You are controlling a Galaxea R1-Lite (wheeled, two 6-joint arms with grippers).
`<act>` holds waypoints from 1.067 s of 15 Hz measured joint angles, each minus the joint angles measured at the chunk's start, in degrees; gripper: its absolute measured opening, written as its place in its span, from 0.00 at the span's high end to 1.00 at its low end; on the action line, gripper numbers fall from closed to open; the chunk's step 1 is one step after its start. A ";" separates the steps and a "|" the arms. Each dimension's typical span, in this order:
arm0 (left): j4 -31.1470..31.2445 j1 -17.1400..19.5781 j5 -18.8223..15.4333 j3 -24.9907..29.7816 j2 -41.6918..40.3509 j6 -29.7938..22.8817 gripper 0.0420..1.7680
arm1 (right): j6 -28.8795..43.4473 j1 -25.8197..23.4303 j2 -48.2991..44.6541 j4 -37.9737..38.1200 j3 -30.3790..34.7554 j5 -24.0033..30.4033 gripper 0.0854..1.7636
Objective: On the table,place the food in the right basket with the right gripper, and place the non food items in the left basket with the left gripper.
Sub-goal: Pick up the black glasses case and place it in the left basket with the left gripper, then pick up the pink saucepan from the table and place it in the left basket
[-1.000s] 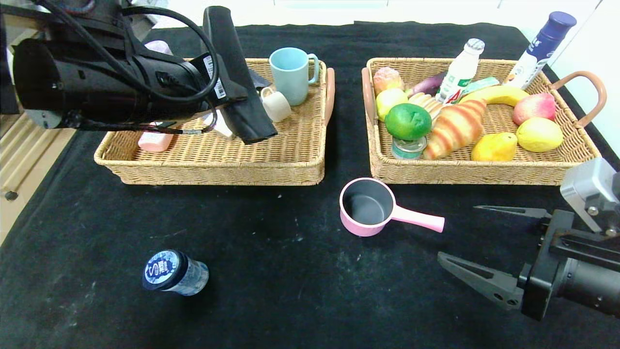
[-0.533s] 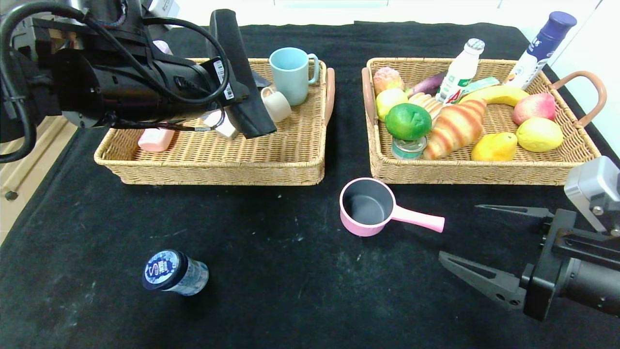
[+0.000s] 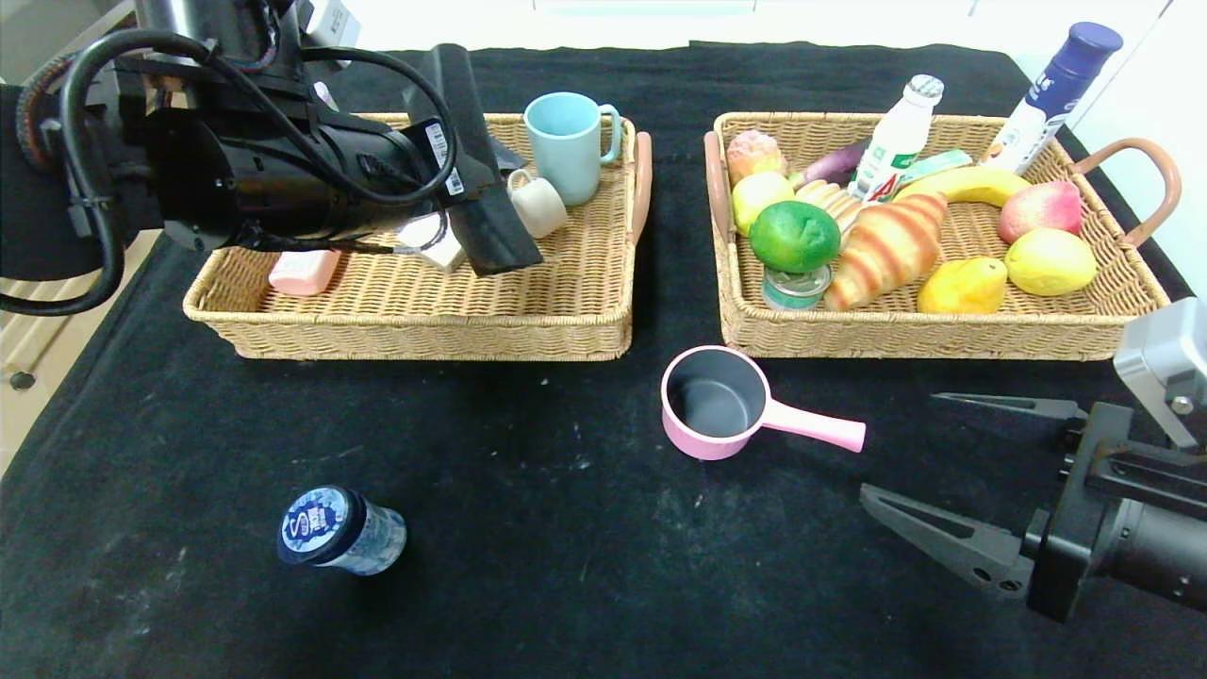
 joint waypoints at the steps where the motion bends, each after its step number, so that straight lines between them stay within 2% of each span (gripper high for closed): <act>1: 0.00 0.02 0.11 0.00 0.01 0.01 0.44 | 0.00 0.00 -0.04 -0.02 0.00 -0.02 0.03; 5: 0.17 -0.23 3.56 0.55 0.10 0.69 0.27 | 0.00 0.00 -0.17 -0.05 0.00 -0.02 0.03; 10: -1.32 -0.89 3.08 4.40 -0.74 3.17 0.16 | 0.13 0.02 -0.56 -0.05 -0.17 -0.02 0.03; 16: -1.11 -7.28 1.51 9.03 -3.85 4.94 0.09 | 0.38 -0.09 -1.91 0.00 -0.59 -0.09 0.03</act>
